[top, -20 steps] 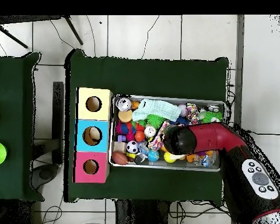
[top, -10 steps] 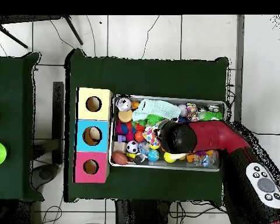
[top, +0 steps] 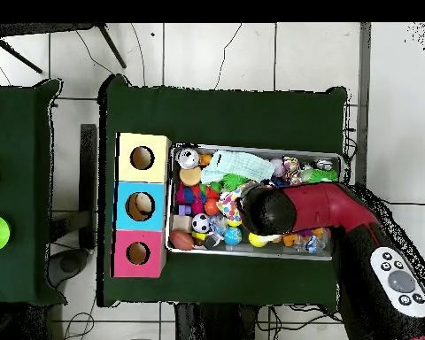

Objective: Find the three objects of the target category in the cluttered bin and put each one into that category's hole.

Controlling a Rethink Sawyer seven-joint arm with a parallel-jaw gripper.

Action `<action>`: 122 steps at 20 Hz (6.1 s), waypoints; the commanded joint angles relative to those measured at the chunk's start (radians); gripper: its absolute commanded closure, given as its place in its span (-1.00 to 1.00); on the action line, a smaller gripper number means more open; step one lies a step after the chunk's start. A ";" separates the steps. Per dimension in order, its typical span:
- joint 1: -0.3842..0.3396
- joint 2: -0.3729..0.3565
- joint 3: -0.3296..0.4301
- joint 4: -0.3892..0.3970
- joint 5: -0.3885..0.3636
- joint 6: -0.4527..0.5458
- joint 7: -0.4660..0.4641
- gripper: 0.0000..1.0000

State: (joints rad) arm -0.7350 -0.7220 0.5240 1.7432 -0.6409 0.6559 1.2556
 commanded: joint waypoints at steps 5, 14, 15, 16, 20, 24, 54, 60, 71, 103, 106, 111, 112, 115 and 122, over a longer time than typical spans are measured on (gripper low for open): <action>-0.023 0.068 -0.022 0.004 -0.156 0.111 -0.209 -1.00; -0.002 0.070 -0.034 0.004 -0.209 0.155 -0.220 -1.00; 0.000 0.073 -0.040 0.000 -0.216 0.157 -0.214 -1.00; 0.003 0.075 -0.045 -0.003 -0.224 0.159 -0.207 -1.00; 0.013 0.084 -0.056 -0.018 -0.258 0.177 -0.206 -1.00; 0.014 0.105 -0.051 -0.023 -0.281 0.165 -0.209 -1.00; 0.020 0.091 0.016 0.031 -0.288 0.139 -0.173 1.00; -0.039 -0.001 0.167 0.158 -0.010 0.121 -0.056 1.00; -0.047 0.023 0.290 0.211 0.155 -0.088 0.067 1.00; -0.079 -0.096 0.150 0.195 0.084 0.063 -0.113 -1.00; -0.101 -0.096 0.163 0.177 0.069 0.097 -0.152 -1.00; -0.141 -0.049 0.182 0.124 0.012 0.096 -0.200 -1.00; -0.149 -0.038 0.187 0.117 0.006 0.092 -0.203 -1.00; -0.162 0.026 0.193 0.055 -0.038 0.092 -0.245 -1.00; -0.220 0.095 0.226 -0.022 -0.073 0.120 -0.325 -1.00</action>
State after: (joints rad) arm -0.9171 -0.7150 0.7099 1.8410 -0.6391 0.6634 1.2556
